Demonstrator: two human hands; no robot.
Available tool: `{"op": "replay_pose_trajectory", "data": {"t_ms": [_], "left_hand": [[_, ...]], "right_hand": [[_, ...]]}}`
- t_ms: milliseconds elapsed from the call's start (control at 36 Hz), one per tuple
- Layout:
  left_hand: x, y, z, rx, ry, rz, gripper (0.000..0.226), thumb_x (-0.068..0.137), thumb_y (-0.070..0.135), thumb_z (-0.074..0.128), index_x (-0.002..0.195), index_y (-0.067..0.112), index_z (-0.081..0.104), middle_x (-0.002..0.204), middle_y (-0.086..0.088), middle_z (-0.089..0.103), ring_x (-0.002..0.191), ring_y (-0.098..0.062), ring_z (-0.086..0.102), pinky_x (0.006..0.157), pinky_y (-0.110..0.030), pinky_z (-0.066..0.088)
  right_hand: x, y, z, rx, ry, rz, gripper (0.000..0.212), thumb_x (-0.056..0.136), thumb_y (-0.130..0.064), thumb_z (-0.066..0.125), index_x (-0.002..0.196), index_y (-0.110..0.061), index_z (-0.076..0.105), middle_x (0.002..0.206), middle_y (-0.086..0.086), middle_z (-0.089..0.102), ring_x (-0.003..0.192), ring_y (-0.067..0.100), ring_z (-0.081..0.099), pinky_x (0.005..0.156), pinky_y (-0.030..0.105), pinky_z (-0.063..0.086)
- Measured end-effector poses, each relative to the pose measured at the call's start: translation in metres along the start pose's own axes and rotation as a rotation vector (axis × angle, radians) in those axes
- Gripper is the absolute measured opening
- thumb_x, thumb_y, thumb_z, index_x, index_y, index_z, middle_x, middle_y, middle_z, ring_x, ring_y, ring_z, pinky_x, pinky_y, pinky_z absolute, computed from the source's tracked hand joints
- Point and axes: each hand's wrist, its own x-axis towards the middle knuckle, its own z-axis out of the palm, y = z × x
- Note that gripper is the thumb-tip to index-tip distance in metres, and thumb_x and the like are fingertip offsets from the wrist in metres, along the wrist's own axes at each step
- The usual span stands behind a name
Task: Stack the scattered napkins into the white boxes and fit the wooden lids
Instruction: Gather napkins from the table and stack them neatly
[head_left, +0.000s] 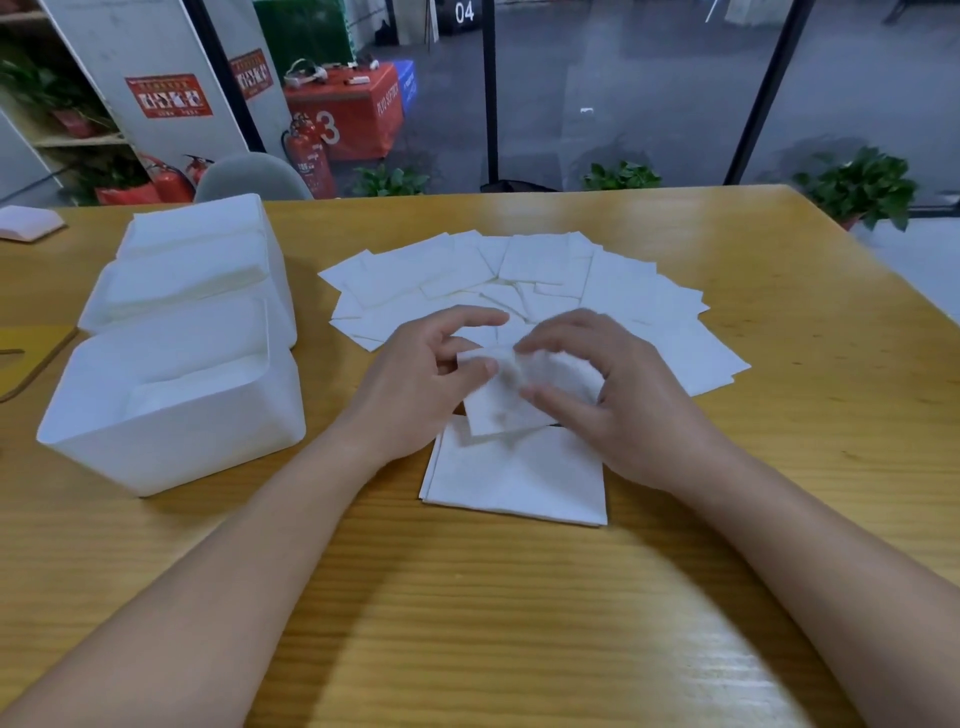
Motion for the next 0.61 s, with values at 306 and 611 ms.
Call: {"op": "replay_pose_trajectory", "data": {"t_ms": [306, 611], "left_hand": [[0.000, 0.004, -0.020, -0.064, -0.001, 0.071, 0.023, 0.106, 0.016, 0.070, 0.123, 0.029, 0.079, 0.079, -0.034, 0.053, 0.072, -0.054, 0.038, 0.062, -0.058, 0.037], [-0.005, 0.011, -0.039, 0.141, -0.306, -0.136, 0.032, 0.107, 0.022, 0.066, 0.126, 0.046, 0.073, 0.079, -0.021, 0.056, 0.077, -0.041, 0.052, 0.078, -0.041, 0.040]], "right_hand": [[0.002, 0.000, -0.003, 0.050, 0.080, 0.177, 0.019, 0.105, -0.032, 0.070, 0.123, -0.036, 0.072, 0.109, -0.021, 0.069, 0.085, -0.007, 0.063, 0.076, 0.018, 0.042], [0.005, -0.004, -0.029, 0.270, -0.201, 0.380, 0.009, 0.097, -0.019, 0.077, 0.104, -0.025, 0.075, 0.062, -0.004, 0.056, 0.056, 0.018, 0.051, 0.055, 0.028, 0.042]]}}
